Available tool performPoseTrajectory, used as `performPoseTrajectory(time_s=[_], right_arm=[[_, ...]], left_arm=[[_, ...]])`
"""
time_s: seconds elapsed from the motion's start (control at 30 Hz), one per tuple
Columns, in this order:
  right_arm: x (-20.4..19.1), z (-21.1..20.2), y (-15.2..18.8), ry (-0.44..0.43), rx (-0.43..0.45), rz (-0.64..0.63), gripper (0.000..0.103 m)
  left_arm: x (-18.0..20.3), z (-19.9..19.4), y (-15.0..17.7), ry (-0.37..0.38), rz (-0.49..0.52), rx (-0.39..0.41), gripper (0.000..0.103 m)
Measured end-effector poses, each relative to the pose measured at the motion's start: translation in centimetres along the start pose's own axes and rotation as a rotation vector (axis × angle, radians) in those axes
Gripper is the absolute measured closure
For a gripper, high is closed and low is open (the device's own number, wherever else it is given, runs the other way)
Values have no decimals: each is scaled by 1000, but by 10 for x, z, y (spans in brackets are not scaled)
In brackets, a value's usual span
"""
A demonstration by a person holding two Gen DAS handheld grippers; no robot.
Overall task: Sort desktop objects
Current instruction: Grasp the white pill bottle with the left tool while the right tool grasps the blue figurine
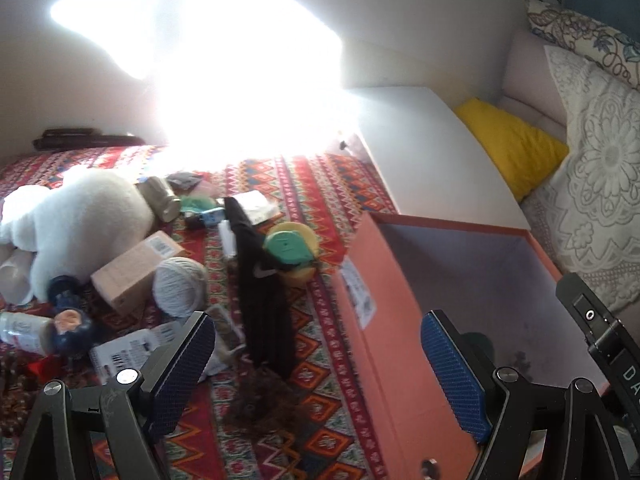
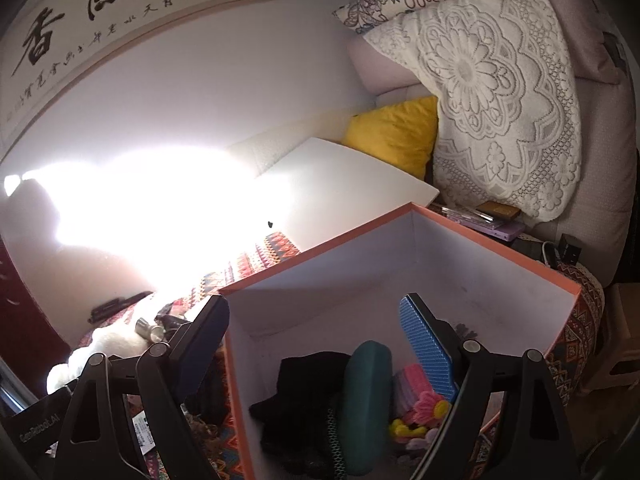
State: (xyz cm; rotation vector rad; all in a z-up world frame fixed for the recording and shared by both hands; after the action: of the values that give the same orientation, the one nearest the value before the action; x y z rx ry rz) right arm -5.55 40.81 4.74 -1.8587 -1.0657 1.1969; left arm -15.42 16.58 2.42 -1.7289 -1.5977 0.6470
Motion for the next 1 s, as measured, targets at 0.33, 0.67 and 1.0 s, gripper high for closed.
performPoseTrajectory(time_s=[0.33, 0.67, 1.0], right_arm=[[-131, 30, 56, -160, -102, -173, 13], [-222, 82, 159, -278, -378, -341, 13], [-252, 149, 214, -354, -606, -412, 13]], left_arm=[[-180, 1, 39, -281, -65, -31, 12], [-269, 76, 81, -311, -97, -224, 12], [-260, 140, 74, -248, -48, -321, 12]])
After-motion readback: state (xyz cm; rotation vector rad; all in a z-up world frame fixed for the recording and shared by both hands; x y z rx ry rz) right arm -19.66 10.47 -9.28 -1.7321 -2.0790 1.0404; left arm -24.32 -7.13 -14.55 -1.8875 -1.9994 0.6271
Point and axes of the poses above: each gripper's, at about its wrist camera, not at the fingertips, and z roughly the way its jaws point, x to its right, y to its underside, the point moved 9 cm from there along z, roughly the way its jaws point, and after that the axes turned 12 degrees about -y, right-handed, at the moved point
